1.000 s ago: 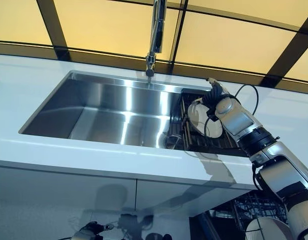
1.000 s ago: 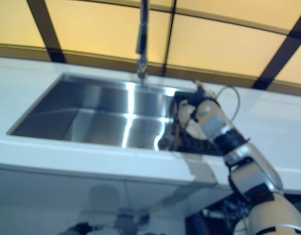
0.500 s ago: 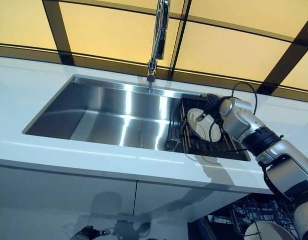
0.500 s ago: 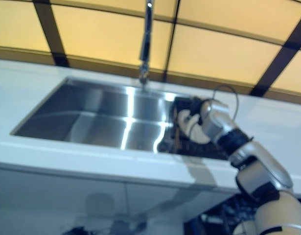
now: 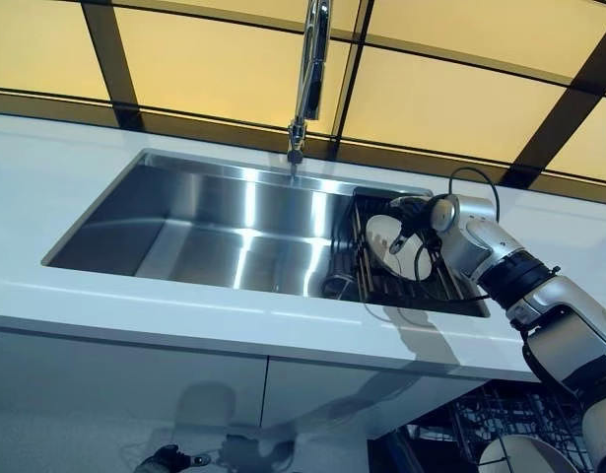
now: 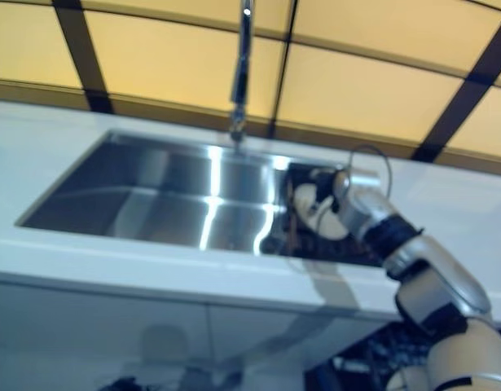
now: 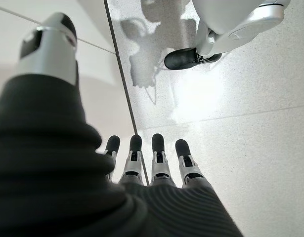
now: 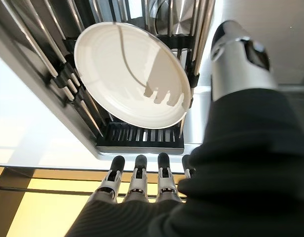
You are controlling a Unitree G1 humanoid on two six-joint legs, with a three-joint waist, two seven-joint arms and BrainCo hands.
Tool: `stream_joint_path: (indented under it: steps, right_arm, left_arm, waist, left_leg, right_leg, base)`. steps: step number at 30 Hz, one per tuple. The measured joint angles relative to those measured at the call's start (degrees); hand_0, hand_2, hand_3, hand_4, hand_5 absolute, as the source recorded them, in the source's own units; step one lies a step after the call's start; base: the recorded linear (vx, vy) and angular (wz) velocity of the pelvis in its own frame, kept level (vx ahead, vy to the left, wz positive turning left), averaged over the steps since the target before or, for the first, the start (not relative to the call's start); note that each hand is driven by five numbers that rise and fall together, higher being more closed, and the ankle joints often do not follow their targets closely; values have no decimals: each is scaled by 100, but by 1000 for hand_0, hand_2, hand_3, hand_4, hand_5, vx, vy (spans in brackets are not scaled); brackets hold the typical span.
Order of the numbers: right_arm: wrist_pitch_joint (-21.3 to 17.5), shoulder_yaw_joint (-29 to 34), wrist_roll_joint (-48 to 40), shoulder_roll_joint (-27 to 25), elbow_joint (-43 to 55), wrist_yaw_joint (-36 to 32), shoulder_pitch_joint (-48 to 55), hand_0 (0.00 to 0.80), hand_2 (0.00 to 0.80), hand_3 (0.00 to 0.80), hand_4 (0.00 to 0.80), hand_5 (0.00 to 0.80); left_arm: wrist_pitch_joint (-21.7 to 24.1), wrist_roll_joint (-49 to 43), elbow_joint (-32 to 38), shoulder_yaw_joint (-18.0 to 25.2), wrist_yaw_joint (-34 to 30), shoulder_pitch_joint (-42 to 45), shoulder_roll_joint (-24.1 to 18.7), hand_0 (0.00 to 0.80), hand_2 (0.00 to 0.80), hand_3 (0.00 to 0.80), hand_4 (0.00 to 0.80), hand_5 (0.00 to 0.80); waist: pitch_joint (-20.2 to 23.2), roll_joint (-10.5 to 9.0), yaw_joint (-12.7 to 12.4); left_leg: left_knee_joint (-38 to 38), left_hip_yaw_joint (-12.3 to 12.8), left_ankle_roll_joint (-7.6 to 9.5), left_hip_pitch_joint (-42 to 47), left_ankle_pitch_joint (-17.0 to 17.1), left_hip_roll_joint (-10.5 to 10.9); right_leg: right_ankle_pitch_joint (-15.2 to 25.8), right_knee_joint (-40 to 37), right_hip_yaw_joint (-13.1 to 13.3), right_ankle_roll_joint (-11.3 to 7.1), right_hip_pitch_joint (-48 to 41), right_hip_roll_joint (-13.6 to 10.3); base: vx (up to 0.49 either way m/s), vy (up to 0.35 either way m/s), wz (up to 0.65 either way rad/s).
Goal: Take plates into dishwasher
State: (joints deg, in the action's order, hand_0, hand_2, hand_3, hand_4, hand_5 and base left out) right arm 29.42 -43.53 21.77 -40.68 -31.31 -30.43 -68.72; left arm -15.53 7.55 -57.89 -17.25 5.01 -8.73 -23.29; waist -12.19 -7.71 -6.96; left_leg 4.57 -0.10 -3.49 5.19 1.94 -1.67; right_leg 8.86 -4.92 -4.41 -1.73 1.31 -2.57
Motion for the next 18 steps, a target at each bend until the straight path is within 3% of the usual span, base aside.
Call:
stream_joint_path:
  steps: [18]
  right_arm:
    - [2, 1, 224, -287, 59, -827, 41, 0, 0, 0, 0, 0]
  left_arm:
    - [25, -5, 8, 6, -55, 140, -14, 0, 0, 0, 0, 0]
  waist:
    - [136, 50, 143]
  left_leg:
    - [14, 35, 0, 7, -1, -3]
  right_leg:
    - [0, -13, 33, 1, 19, -5]
  base:
    - [-1, 2, 0]
